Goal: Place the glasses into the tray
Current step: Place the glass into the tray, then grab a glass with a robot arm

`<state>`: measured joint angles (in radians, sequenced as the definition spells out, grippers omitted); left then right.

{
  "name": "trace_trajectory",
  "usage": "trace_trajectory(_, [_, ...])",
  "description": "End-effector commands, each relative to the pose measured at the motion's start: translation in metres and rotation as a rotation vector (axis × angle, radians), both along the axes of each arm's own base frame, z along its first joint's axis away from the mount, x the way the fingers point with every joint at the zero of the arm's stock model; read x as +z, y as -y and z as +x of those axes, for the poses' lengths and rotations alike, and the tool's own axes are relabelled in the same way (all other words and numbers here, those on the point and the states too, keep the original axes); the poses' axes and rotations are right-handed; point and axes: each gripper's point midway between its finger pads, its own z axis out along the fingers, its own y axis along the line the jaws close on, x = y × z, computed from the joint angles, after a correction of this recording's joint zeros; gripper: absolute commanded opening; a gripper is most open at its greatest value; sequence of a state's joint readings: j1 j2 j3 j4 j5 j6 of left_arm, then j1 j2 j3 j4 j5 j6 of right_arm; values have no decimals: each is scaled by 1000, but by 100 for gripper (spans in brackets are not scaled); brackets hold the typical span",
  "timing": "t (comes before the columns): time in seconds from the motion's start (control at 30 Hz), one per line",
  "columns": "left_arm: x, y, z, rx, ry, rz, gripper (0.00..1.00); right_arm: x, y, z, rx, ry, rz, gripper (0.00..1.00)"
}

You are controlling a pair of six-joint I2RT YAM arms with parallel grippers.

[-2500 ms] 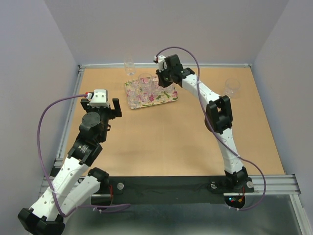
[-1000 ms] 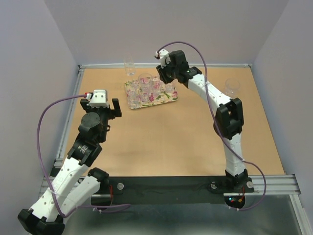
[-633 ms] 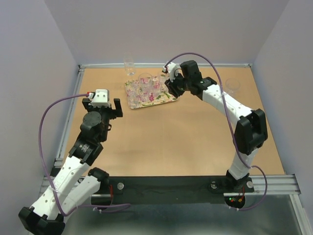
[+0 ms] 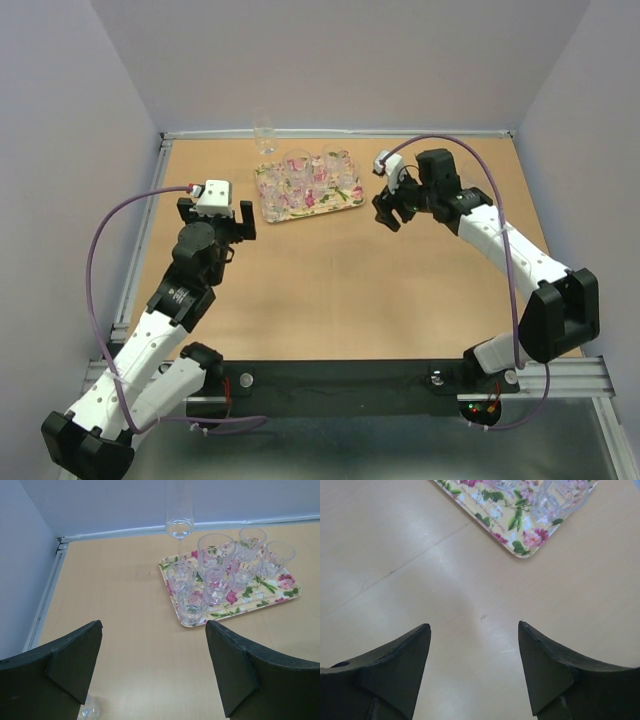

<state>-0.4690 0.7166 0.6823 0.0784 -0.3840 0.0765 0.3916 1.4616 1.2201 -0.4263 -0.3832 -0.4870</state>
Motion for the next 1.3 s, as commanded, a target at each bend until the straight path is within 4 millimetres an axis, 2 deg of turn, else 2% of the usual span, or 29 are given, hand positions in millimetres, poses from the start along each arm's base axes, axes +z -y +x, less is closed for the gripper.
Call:
trace_trajectory(0.0, [11, 2, 3, -8, 44, -27, 96, 6, -1, -8, 52, 16, 69, 79])
trace_trajectory(0.2, [11, 1, 5, 7, 36, -43, 96, 15, 6, -13, 53, 25, 151, 84])
trace_trajectory(0.33, [6, 1, 8, 24, 6, -58, 96, 13, 5, -22, 78, 23, 189, 86])
trace_trajectory(0.63, [2, 1, 6, 59, -36, -174, 99, 10, 2, -28, 105, 6, 210, 86])
trace_trajectory(0.83, [-13, 3, 7, 104, -111, -258, 99, 11, 3, -26, 94, 13, 204, 86])
trace_trajectory(1.0, [-21, -3, 7, 173, -147, -319, 99, 10, 3, -27, 95, 12, 207, 86])
trace_trajectory(1.13, [-36, -12, 5, 270, -185, -391, 99, 9, 3, -27, 94, 9, 206, 86])
trace_trajectory(1.27, [-61, -22, 0, 379, -254, -439, 99, 7, 5, -24, 80, 6, 199, 86])
